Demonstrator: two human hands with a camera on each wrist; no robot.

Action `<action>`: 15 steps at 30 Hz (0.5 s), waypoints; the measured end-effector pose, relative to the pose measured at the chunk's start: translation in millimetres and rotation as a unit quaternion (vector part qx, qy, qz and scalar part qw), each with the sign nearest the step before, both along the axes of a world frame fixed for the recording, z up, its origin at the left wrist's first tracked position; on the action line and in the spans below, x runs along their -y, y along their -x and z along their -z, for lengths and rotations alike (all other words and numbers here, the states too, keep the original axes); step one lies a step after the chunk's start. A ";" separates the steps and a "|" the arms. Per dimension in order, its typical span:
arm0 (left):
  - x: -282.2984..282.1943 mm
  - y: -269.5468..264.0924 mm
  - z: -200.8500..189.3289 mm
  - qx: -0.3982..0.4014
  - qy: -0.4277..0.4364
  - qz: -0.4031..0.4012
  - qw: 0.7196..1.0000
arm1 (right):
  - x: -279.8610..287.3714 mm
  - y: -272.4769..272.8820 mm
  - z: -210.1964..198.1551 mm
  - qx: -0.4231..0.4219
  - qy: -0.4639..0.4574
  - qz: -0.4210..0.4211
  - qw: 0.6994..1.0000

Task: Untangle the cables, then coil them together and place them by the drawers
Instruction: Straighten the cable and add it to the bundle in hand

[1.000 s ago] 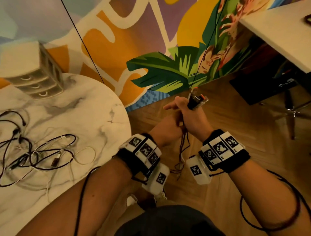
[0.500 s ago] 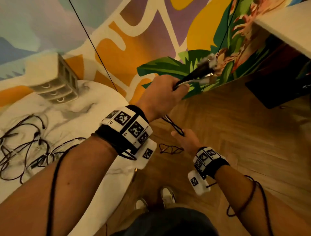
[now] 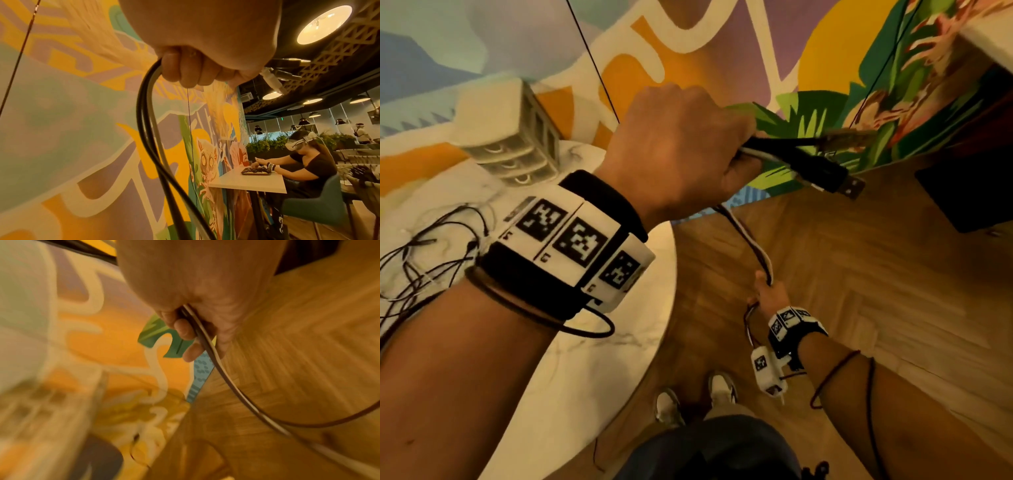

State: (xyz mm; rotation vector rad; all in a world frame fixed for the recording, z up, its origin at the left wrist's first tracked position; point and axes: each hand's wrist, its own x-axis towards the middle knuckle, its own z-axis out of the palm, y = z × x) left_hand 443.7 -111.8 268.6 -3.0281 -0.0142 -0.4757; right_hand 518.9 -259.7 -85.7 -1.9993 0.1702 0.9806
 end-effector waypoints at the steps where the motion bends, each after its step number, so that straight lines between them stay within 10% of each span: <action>1: -3.6 -0.6 -0.4 0.014 0.012 0.005 1.000 | 5.0 3.4 -0.7 0.014 0.034 -0.056 0.998; 8: 8.9 -6.1 30.2 0.045 0.167 0.023 0.985 | 34.5 17.2 10.1 -0.004 0.141 -0.319 0.937; 15: 31.5 -7.6 82.4 0.055 0.574 -0.065 0.815 | -7.0 1.7 -95.6 0.012 -0.157 -0.315 0.936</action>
